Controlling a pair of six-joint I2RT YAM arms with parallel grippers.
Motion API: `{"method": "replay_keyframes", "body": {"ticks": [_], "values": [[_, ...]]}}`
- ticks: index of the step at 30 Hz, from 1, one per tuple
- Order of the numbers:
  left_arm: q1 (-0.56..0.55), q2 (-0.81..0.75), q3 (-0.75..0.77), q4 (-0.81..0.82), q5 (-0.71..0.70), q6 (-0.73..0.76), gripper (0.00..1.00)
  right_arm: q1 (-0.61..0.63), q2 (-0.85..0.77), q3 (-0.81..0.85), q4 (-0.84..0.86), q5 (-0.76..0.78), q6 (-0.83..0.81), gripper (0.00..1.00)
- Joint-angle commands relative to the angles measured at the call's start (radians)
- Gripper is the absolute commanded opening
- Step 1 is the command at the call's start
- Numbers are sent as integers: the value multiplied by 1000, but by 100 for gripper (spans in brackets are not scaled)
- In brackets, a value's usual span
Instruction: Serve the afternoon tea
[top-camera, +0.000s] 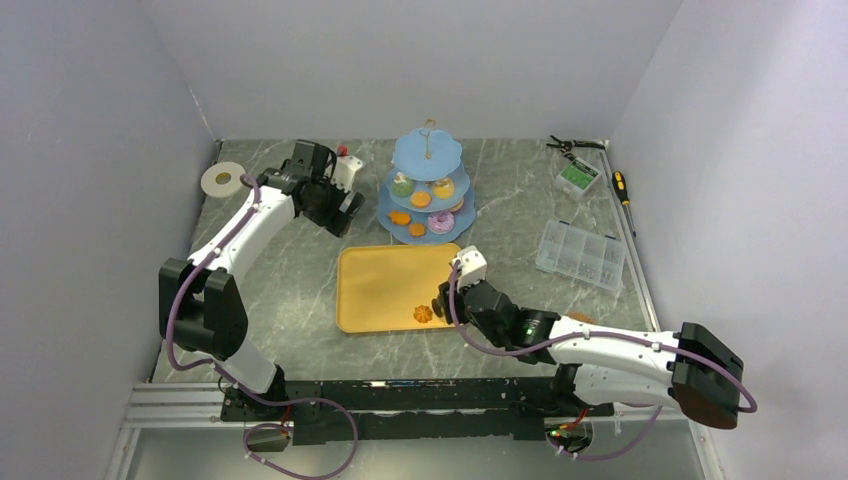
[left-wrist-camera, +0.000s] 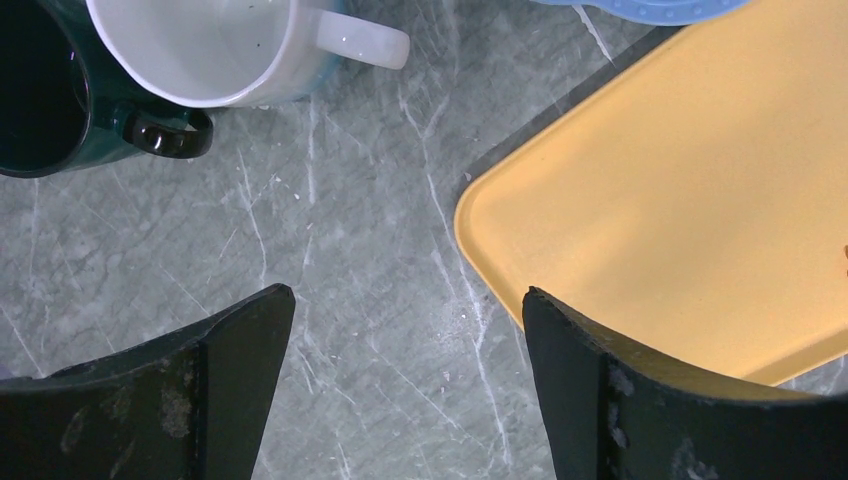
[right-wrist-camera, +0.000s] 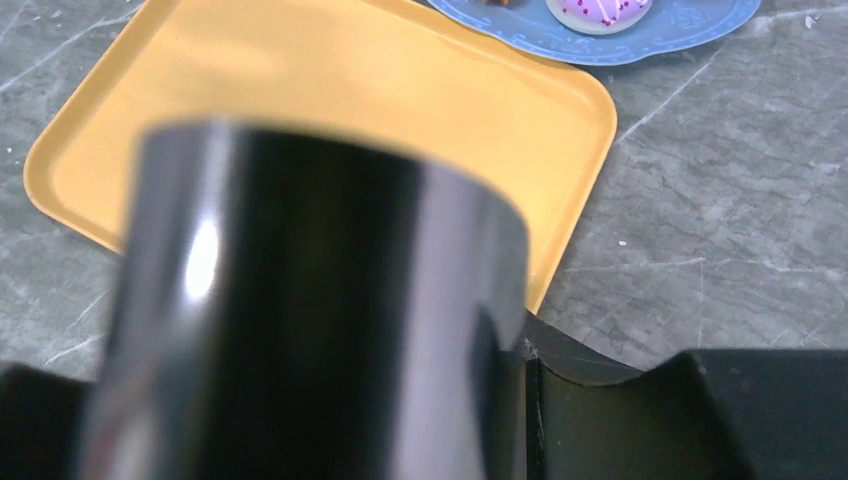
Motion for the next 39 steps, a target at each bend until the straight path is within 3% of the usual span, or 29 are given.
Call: {"method": "replay_keyframes", "body": {"ticks": [1, 6, 11, 18, 28, 31, 39], "values": [[4, -9, 48, -2, 8, -15, 90, 6, -32, -16, 28, 43, -22, 52], [4, -8, 58, -4, 9, -18, 90, 6, -68, -19, 39, 45, -46, 46], [9, -6, 78, -18, 16, -27, 90, 7, -98, 31, 52, 46, -100, 46], [77, 26, 188, -82, 66, -78, 91, -27, -79, 232, 37, 11, -230, 49], [129, 15, 305, -164, 149, -18, 93, -317, 79, 644, -17, -248, -382, 51], [141, 8, 296, -165, 161, -25, 93, -411, 153, 709, 19, -319, -389, 52], [165, -9, 275, -153, 186, -32, 93, -512, 314, 841, 64, -407, -438, 52]]}}
